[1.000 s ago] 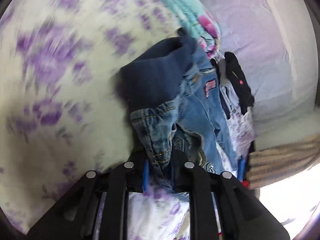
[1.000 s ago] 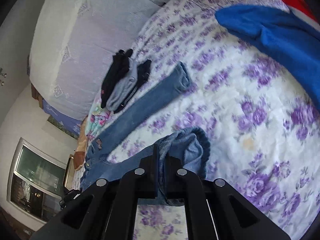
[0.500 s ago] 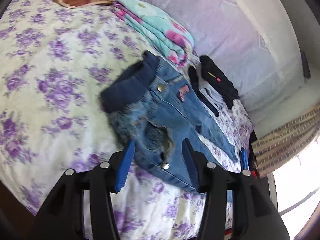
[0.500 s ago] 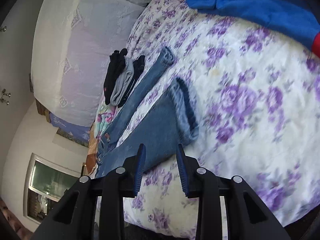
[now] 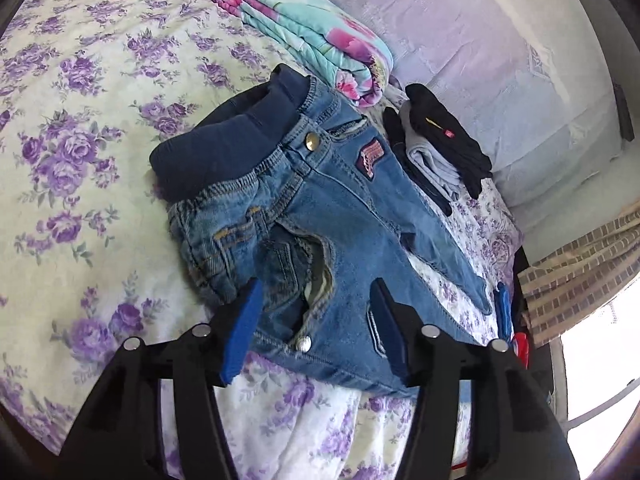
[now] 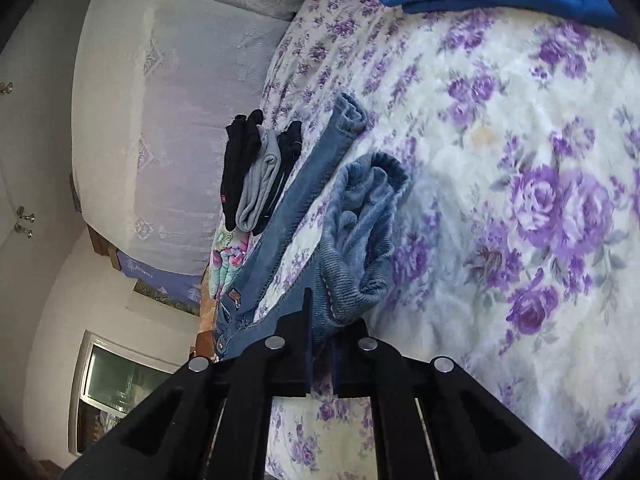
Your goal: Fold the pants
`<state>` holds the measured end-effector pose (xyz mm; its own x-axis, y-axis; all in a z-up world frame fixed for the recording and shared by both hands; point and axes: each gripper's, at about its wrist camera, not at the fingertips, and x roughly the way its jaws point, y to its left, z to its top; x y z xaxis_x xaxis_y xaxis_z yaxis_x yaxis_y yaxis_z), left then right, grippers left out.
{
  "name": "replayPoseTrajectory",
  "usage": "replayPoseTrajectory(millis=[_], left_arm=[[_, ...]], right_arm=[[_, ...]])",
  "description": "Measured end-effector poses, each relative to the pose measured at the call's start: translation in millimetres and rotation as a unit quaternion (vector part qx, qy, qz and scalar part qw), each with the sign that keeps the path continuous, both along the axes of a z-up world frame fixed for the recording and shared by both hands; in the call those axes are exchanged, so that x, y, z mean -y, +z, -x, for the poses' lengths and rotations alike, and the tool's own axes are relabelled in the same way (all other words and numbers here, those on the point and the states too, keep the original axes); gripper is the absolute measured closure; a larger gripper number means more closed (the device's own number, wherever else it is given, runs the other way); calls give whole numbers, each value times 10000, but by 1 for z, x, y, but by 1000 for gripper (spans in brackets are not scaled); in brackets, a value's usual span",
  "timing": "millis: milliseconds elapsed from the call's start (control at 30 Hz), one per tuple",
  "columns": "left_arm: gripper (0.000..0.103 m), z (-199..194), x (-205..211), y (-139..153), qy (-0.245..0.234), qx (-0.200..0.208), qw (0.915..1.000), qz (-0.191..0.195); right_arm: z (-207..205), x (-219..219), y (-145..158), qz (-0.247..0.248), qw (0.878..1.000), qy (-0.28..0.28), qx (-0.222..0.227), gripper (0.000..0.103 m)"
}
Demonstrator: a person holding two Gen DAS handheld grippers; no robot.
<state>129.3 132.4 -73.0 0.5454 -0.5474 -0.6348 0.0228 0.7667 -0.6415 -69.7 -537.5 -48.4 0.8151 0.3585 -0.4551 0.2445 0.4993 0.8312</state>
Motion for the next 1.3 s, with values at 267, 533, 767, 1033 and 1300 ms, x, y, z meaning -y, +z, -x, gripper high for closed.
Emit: replayPoseTrajectory(millis=[267,533,767,1033,1300], left_arm=[[49,1,-10,-2,-98,-218,9993,298],[33,-64,-26,55,164,251,9952,-930],[31,-177,-22,50,96,11,9885,-1511],[30,-262,-10,5,-535,-607,9887,-1262],[46,-286,3,-16,-677,-671,9919,-844]], right_arm=[[14,15,-23,4,9972,133,-740,89],[-4,41,51,822,9961,-187,-244,62],[-98,66,50,550,9978,-125,-336,54],[-186,74,29,713,9953,108,-650,44],[-259,103,2,830,9910,158,-1035,43]])
